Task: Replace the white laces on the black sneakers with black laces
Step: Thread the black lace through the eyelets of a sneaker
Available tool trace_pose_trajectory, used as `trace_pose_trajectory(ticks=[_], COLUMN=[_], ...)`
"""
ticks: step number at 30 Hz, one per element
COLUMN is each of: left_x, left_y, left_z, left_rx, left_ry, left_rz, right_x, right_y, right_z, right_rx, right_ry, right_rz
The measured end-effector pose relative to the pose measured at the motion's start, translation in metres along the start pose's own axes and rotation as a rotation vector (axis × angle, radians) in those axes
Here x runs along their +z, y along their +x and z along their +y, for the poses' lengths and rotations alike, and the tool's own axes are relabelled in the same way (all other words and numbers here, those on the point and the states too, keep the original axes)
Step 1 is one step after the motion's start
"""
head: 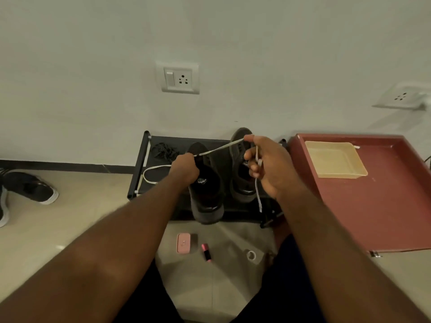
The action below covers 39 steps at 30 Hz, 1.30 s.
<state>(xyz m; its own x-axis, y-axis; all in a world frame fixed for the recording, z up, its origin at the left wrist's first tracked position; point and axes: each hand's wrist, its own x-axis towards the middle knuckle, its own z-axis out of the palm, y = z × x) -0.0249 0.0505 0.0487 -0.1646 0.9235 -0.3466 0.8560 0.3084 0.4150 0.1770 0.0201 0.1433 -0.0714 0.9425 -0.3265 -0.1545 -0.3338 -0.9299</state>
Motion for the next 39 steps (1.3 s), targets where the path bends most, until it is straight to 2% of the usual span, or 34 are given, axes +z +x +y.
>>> trace_pose_trajectory(ticks=[2, 5, 7, 10, 12, 15, 18, 20, 22, 24, 26, 30, 31, 33, 34, 36, 37, 39], left_x=[0.002, 0.012, 0.015, 0.021, 0.024, 0.012, 0.003, -0.001, -0.004, 0.001, 0.011, 0.013, 0.010, 0.007, 0.006, 0.009, 0.013, 0.024], left_y=[0.001, -0.008, -0.025, -0.059, -0.075, -0.082, -0.071, -0.068, -0.075, -0.087, -0.098, -0.101, -0.099, -0.097, -0.095, -0.095, -0.097, -0.104], left_z=[0.002, 0.005, 0.011, 0.027, 0.038, 0.050, 0.043, 0.034, 0.031, 0.039, 0.050, 0.055, 0.056, 0.060, 0.062, 0.061, 0.060, 0.059], left_rx=[-0.021, 0.048, 0.241, 0.645, 0.749, 0.598, 0.397, 0.356, 0.439, 0.636, 0.804, 0.681, 0.661, 0.654, 0.665, 0.672, 0.652, 0.612], left_ry=[-0.129, -0.237, -0.277, -0.257, -0.261, -0.390, -0.371, -0.304, -0.082, 0.124, 0.076, -0.221, -0.243, -0.223, -0.214, -0.248, -0.293, -0.332], left_rz=[0.031, 0.101, 0.180, 0.185, 0.210, 0.192, 0.212, 0.216, 0.200, 0.148, 0.148, 0.240, 0.292, 0.338, 0.321, 0.220, 0.154, 0.050], right_x=[-0.002, -0.005, -0.007, -0.010, -0.012, -0.018, -0.030, -0.037, -0.039, -0.036, -0.032, -0.034, -0.037, -0.039, -0.039, -0.029, -0.022, -0.009], right_y=[-0.005, -0.014, -0.022, -0.031, -0.037, -0.045, -0.057, -0.063, -0.068, -0.071, -0.073, -0.069, -0.068, -0.071, -0.073, -0.078, -0.077, -0.064], right_z=[0.013, 0.036, 0.052, 0.062, 0.060, 0.052, 0.055, 0.062, 0.066, 0.065, 0.058, 0.050, 0.050, 0.051, 0.050, 0.041, 0.035, 0.028], right_rx=[0.030, 0.007, -0.006, -0.012, -0.044, -0.118, -0.150, -0.123, -0.111, -0.098, -0.086, -0.026, 0.025, 0.146, 0.190, 0.197, 0.150, 0.003], right_ry=[0.096, -0.001, -0.093, -0.199, -0.238, -0.245, -0.287, -0.312, -0.293, -0.229, -0.166, -0.148, -0.202, -0.274, -0.213, 0.083, 0.285, 0.630], right_rz=[-0.023, -0.059, -0.061, -0.116, -0.148, -0.041, 0.059, 0.096, 0.118, 0.103, 0.060, 0.089, 0.088, -0.022, -0.110, -0.278, -0.309, -0.216])
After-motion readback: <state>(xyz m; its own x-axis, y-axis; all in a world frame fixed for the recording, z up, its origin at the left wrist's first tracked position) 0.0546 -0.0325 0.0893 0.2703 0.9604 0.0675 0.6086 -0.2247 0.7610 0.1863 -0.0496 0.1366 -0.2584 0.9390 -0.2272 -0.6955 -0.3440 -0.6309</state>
